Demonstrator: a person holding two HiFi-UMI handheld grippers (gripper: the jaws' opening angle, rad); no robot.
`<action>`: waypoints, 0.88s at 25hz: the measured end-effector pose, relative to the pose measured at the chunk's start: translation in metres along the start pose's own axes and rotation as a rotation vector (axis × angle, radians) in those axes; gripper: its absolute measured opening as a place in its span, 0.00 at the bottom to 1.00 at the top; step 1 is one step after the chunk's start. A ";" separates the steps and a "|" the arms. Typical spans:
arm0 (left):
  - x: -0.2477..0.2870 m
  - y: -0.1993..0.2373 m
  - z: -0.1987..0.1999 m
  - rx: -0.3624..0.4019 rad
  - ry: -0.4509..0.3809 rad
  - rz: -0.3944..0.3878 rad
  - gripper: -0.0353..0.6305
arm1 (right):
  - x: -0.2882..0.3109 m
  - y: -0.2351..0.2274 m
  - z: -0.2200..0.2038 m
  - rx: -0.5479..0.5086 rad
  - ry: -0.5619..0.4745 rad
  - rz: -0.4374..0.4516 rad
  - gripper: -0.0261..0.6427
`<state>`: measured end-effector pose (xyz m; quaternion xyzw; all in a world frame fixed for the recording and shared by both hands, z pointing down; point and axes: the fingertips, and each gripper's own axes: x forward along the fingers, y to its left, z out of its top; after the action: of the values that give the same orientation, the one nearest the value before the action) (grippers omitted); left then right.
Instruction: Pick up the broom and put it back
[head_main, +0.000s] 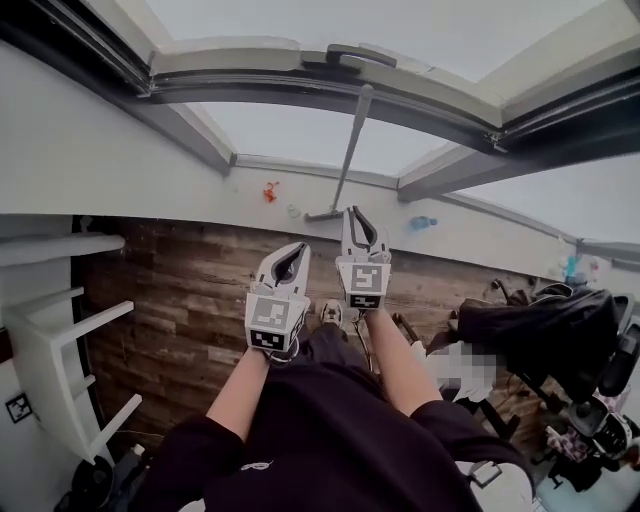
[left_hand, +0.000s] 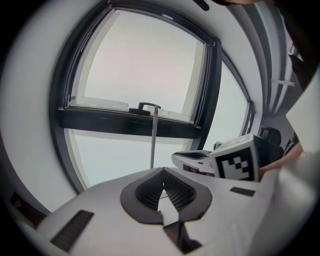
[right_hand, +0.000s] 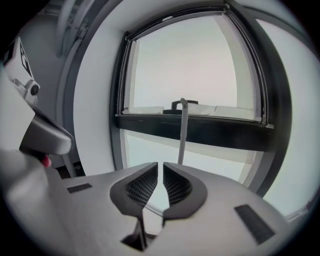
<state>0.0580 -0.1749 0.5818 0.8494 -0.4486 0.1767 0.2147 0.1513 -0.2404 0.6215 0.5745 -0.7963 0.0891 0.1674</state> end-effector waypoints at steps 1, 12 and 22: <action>0.001 0.006 -0.002 0.007 0.010 0.005 0.06 | 0.015 -0.003 -0.008 -0.008 0.016 -0.001 0.08; 0.019 0.065 -0.004 -0.032 0.022 0.075 0.06 | 0.118 -0.046 -0.066 0.051 0.155 -0.081 0.25; 0.028 0.075 -0.010 -0.050 0.047 0.063 0.06 | 0.165 -0.062 -0.090 0.076 0.240 -0.124 0.25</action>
<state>0.0088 -0.2264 0.6195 0.8248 -0.4743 0.1920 0.2405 0.1779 -0.3766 0.7630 0.6135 -0.7296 0.1770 0.2448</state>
